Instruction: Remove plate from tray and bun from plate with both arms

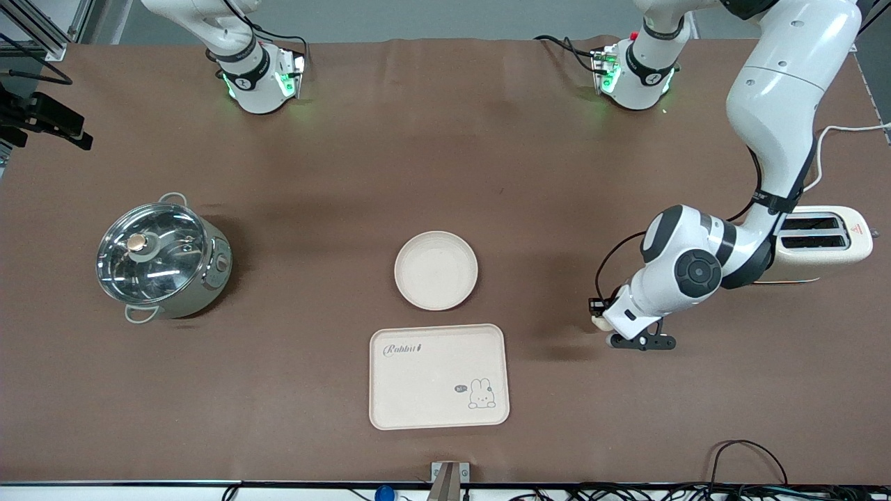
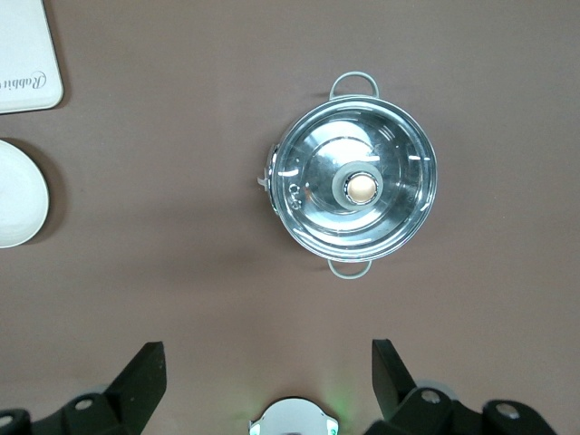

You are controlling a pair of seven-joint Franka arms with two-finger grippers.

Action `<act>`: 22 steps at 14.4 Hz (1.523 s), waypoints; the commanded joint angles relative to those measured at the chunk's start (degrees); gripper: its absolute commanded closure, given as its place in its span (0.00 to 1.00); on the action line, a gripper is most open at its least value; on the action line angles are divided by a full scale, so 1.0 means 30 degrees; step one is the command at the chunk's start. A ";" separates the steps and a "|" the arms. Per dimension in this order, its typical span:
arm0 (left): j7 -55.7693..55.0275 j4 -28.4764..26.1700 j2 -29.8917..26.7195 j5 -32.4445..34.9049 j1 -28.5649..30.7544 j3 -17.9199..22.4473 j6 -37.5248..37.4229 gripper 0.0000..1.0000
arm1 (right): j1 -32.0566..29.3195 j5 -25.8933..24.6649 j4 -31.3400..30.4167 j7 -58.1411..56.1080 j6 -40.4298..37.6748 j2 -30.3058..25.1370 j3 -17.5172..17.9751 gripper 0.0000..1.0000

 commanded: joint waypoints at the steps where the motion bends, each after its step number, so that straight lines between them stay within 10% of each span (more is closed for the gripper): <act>1: 0.0769 0.2289 -0.0520 -0.0245 -0.0216 -0.0316 -0.2879 0.00 | 0.0064 -0.0539 -0.0357 0.0114 0.0436 -0.0137 0.0097 0.00; 5: 0.3145 0.6490 -0.1653 -0.0186 0.0072 -0.0405 -0.9390 0.00 | 0.0034 -0.0510 -0.0328 0.0085 0.0465 -0.0107 0.0096 0.00; 10: 0.3117 0.6464 -0.7483 -0.2614 0.1626 -0.0346 -1.2119 0.00 | 0.0122 -0.0392 -0.0299 0.0114 0.0436 -0.0107 0.0097 0.00; 15: 0.3641 0.6405 -0.9422 -0.3199 0.2650 -0.0260 -1.4521 0.00 | 0.0210 -0.0363 -0.0269 0.0114 0.0495 -0.0107 0.0097 0.00; 19: 0.5712 0.4622 -1.2206 -0.5569 -0.0010 0.5208 -1.4995 0.00 | 0.0152 -0.0363 -0.0270 0.0114 0.0494 -0.0107 0.0097 0.00; 22: 0.8882 0.3100 -1.3436 -0.5958 -0.0653 0.6855 -1.4966 0.00 | 0.0152 -0.0363 -0.0269 0.0114 0.0524 -0.0107 0.0097 0.00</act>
